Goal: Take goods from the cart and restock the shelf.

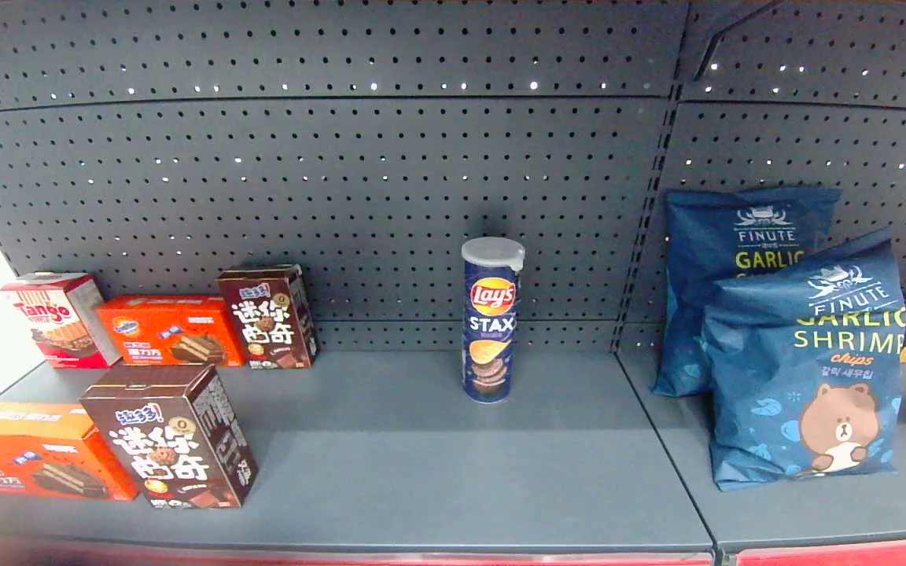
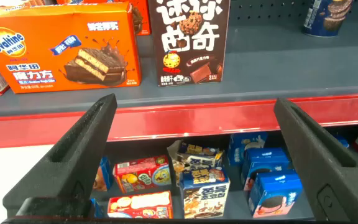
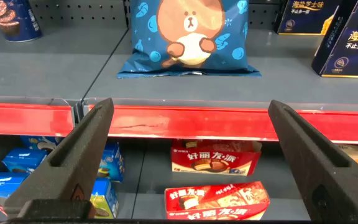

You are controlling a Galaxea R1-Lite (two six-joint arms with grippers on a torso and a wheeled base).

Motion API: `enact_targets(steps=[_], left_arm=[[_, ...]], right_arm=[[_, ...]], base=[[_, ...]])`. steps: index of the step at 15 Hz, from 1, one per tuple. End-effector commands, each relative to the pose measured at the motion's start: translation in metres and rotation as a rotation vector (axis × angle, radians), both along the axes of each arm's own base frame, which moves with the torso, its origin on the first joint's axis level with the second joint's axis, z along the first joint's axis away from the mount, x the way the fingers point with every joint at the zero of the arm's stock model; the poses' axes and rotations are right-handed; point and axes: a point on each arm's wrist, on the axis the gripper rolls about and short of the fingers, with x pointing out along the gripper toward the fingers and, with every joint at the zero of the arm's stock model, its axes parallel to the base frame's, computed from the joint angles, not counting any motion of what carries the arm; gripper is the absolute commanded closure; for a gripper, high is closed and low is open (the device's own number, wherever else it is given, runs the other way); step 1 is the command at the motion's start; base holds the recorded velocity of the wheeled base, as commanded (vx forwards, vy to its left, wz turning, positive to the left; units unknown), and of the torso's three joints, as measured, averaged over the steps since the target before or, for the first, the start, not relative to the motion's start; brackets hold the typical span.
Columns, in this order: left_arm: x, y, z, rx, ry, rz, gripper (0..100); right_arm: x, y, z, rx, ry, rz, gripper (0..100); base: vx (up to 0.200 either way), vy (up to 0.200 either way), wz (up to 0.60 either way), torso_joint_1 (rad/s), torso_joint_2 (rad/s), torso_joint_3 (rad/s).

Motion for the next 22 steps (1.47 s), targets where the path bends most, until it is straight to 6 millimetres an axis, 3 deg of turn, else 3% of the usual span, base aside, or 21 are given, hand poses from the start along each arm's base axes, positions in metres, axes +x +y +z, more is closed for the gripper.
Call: enact_targets(steps=[1, 9, 22], left_arm=[[0.0, 0.0, -0.0002, 0.0, 0.001, 0.0, 0], [0.0, 0.0, -0.0002, 0.0, 0.001, -0.002, 0], [0.0, 0.0, -0.0002, 0.0, 0.001, -0.002, 0]], right_arm=[[0.0001, 0.0, 0.0, 0.0, 0.001, 0.0, 0], [0.0001, 0.0, 0.0, 0.0, 0.001, 0.0, 0], [0.0001, 0.0, 0.0, 0.008, 0.001, -0.001, 0]], base=[[0.0, 0.0, 0.0, 0.0, 0.0, 0.0], [0.0, 0.0, 0.0, 0.0, 0.0, 0.0], [0.0, 0.0, 0.6, 0.003, 0.0, 0.0]])
